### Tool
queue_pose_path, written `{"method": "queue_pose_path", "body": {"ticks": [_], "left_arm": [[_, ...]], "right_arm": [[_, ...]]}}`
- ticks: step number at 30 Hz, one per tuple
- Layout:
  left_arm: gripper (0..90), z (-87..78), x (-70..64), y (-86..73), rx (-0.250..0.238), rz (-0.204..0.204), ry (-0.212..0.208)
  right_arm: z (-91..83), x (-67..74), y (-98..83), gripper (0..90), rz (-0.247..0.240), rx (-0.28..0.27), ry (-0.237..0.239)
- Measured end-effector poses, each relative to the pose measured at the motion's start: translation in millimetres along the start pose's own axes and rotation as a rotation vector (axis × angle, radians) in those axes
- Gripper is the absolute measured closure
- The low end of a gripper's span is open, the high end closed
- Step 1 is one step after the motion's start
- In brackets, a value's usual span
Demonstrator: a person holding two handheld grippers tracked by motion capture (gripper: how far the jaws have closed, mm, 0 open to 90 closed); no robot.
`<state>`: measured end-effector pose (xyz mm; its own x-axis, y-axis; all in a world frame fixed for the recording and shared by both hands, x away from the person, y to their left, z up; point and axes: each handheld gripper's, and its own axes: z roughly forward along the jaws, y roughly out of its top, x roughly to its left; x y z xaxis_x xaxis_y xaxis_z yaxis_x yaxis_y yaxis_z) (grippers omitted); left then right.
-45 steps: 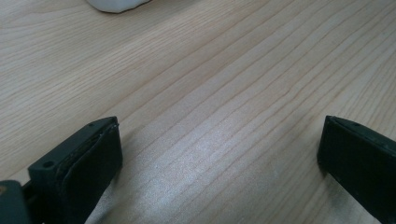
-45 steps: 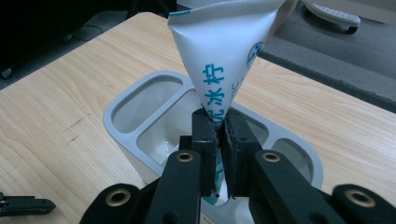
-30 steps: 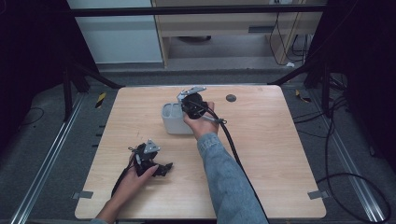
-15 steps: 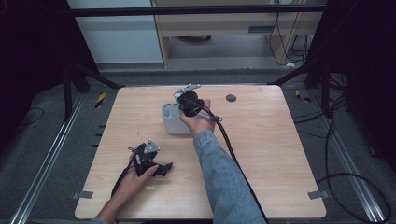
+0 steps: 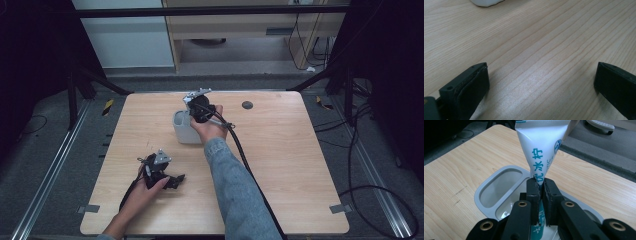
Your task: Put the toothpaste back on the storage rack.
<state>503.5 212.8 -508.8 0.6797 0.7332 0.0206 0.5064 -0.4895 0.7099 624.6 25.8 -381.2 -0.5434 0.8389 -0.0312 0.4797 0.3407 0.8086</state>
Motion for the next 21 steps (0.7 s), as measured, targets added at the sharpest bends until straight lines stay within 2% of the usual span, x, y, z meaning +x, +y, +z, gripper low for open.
{"method": "queue_pose_path", "body": {"ticks": [9, 21], "left_arm": [[0.0, 0.0, 0.0, 0.0, 0.000, 0.000, 0.000], [0.0, 0.0, -0.1, 0.0, 0.000, 0.000, 0.001]], "right_arm": [[2.8, 7.1, 1.0, 84.1, -0.018, -0.006, 0.011], [-2.1, 7.8, -0.1, 85.4, -0.030, -0.011, 0.029]]}}
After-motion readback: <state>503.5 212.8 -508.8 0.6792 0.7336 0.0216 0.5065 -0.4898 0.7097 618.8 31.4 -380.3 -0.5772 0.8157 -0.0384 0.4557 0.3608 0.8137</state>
